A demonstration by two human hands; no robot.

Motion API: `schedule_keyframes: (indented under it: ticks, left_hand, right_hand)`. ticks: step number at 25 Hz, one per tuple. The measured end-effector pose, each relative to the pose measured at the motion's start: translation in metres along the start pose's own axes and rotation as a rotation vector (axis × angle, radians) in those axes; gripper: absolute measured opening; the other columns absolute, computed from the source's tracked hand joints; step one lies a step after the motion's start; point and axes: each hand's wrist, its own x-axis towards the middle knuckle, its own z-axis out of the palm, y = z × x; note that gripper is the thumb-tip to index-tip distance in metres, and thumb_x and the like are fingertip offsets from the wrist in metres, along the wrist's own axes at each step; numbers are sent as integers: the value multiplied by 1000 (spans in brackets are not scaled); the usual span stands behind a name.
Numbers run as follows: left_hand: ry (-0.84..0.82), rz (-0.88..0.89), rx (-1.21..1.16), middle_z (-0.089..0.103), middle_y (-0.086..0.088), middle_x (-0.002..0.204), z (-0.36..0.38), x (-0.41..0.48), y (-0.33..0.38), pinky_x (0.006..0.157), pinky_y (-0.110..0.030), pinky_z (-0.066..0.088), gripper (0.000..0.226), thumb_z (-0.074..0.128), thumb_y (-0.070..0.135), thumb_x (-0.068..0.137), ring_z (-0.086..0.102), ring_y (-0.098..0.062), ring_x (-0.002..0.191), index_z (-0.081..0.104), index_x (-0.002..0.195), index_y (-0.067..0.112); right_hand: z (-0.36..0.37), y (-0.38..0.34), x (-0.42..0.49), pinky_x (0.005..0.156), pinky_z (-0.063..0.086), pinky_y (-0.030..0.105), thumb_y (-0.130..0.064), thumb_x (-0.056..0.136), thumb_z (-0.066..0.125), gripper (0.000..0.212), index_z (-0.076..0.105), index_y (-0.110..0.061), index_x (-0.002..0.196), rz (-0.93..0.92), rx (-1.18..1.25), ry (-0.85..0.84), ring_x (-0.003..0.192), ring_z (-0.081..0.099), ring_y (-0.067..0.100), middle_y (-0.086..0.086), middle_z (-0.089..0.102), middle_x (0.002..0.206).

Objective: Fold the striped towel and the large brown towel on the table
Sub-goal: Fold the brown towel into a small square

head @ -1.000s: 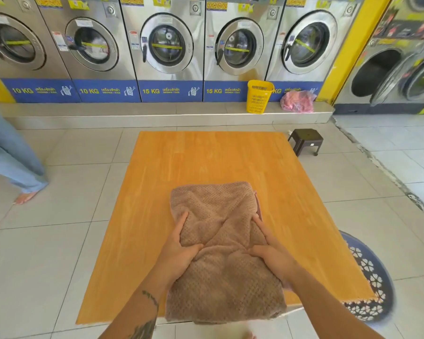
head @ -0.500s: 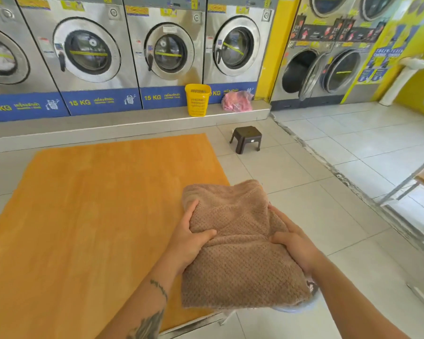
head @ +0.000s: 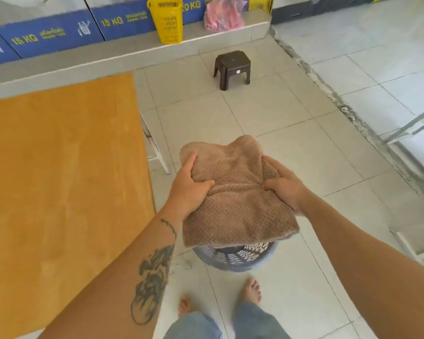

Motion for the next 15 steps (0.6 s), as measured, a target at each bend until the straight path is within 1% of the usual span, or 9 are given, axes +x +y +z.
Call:
schedule_keyframes:
  ticks: [3,4,6,8,10,11,12,13,15]
  left_hand:
    - [-6,-117,47,36,3,152,41,34,-38,87,-17,39,86,72,16,85,47,-14,121,25,153,38]
    - [-13,-178,53,37,2,151,54,44,-57,85,-17,39,86,72,16,84,47,-15,120,26,154,38]
    - [-35,-317,80,37,-1,151,85,69,-108,92,-23,38,86,71,17,83,46,-20,128,26,154,35]
    - [-78,-450,105,35,-2,152,113,93,-154,101,-32,40,84,70,19,84,43,-25,132,26,153,36]
    - [-105,-531,120,37,-3,152,137,122,-198,108,-42,41,82,69,20,83,43,-27,132,28,151,40]
    - [-107,-556,111,39,-3,150,147,134,-217,107,-43,42,82,69,18,83,46,-26,128,29,150,41]
    - [-108,-568,104,40,-1,149,155,145,-232,101,-39,46,82,69,16,83,51,-22,121,28,150,41]
    - [-109,-573,98,42,1,146,162,156,-248,89,-33,50,83,68,14,84,56,-14,106,28,151,41]
    - [-115,-573,92,48,8,135,176,179,-278,67,-21,48,83,66,12,87,53,-2,78,25,153,39]
  right_hand:
    - [-3,52,51,92,53,39,-1,82,57,78,42,-45,144,117,-39,-41,108,60,20,0,54,134]
    - [1,74,67,93,53,41,-2,82,57,77,42,-46,144,171,-44,-64,109,60,23,1,55,134]
    - [12,126,107,90,54,40,-7,81,60,76,43,-45,144,294,-77,-117,111,60,26,3,54,137]
    - [23,179,143,93,54,44,-11,78,61,73,46,-43,142,410,-64,-155,109,62,28,5,56,135]
    - [35,226,178,96,53,47,-11,76,62,70,52,-42,137,496,-41,-184,107,63,30,6,61,128]
    - [40,246,195,97,53,48,-13,73,63,70,55,-44,134,530,-36,-178,106,63,30,6,63,125]
    - [44,261,210,97,52,48,-17,68,65,71,56,-47,132,539,-41,-177,106,63,29,5,64,124]
    - [48,273,225,98,52,48,-20,65,65,73,55,-48,132,550,-42,-183,106,63,29,5,64,125]
    - [56,294,250,101,49,45,-17,72,66,74,50,-47,137,537,-14,-182,109,61,28,3,61,128]
